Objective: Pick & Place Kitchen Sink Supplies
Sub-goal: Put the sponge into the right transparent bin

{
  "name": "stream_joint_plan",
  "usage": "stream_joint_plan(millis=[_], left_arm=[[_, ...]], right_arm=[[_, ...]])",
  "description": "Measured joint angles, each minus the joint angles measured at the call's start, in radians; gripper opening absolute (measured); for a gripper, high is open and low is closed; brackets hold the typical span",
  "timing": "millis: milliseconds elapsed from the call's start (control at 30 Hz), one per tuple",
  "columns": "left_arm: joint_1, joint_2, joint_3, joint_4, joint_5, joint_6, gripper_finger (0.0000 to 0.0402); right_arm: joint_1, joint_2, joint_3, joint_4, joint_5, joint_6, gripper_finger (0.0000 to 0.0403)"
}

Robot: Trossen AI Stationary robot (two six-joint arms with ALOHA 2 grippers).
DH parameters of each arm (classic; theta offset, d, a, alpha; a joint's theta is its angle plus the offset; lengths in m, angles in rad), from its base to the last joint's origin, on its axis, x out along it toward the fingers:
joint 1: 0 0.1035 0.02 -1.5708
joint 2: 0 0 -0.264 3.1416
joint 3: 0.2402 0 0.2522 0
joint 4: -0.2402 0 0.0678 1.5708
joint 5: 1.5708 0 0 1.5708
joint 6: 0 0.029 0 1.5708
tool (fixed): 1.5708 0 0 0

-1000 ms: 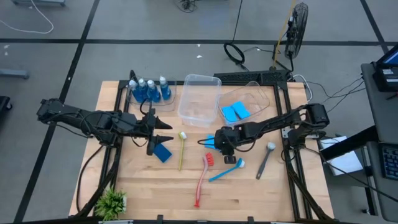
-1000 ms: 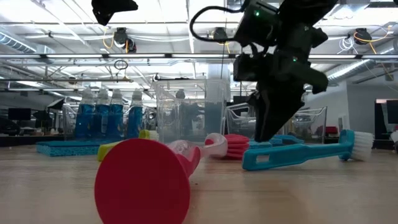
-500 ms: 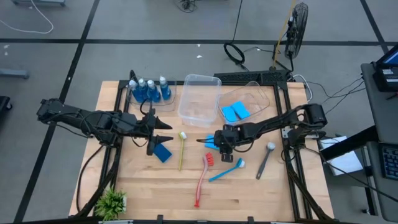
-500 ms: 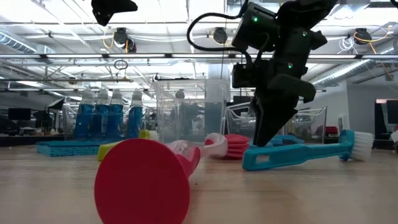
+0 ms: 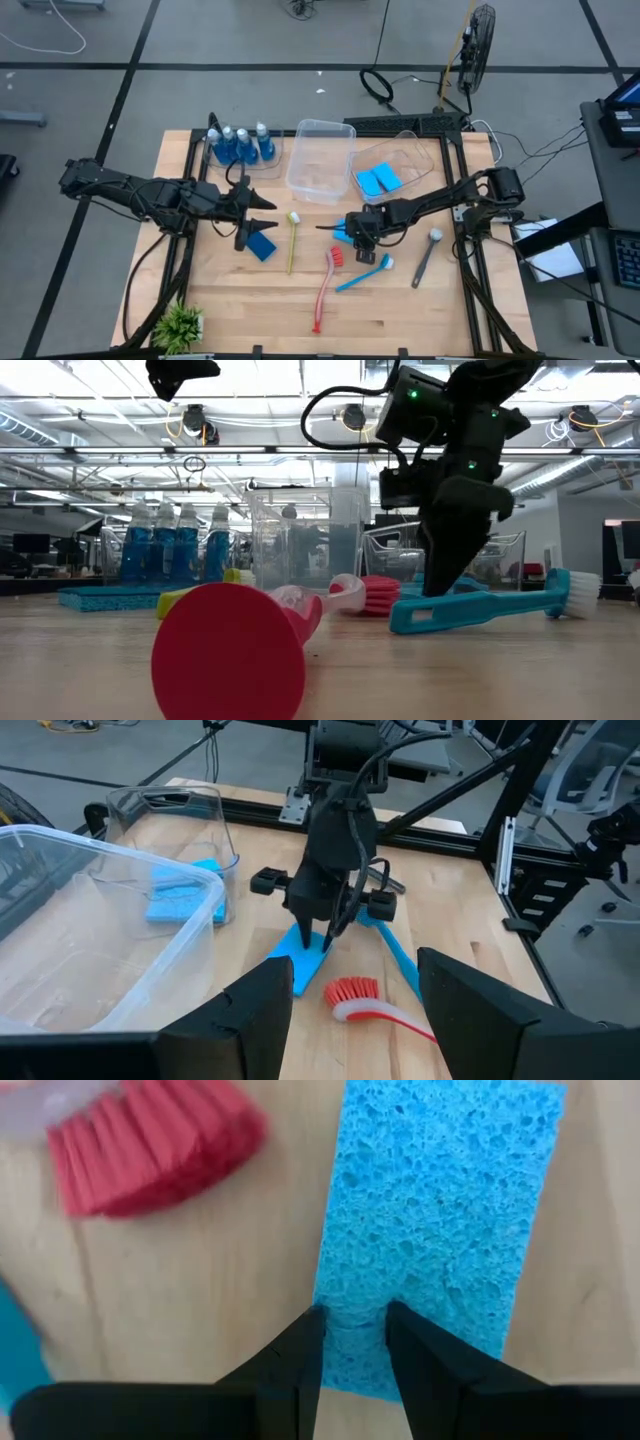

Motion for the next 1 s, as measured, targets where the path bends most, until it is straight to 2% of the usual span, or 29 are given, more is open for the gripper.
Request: stream_joint_plan(millis=[233, 400, 600, 767, 1000], left_arm=[[0.0, 0.0, 0.0, -0.001, 0.004, 0.001, 0.0216], [0.0, 0.0, 0.0, -0.001, 0.004, 0.001, 0.0216], [0.0, 0.0, 0.0, 0.002, 0.007, 0.0, 0.0216], [0.0, 0.0, 0.0, 0.004, 0.008, -0.007, 0.0216], [0.0, 0.0, 0.0, 0.005, 0.025, -0.009, 0.0216]], right_arm=[[0.062, -0.004, 0.0, -0.054, -0.121, 0.124, 0.0102], [0.105, -0.063, -0.006, -0.098, -0.131, 0.2, 0.0102], [0.121, -0.179, -0.005, -0.13, -0.029, 0.236, 0.0102], [0.107, -0.22, -0.005, -0.151, 0.056, 0.231, 0.0102], [0.075, -0.218, -0.05, -0.131, 0.06, 0.192, 0.0111]])
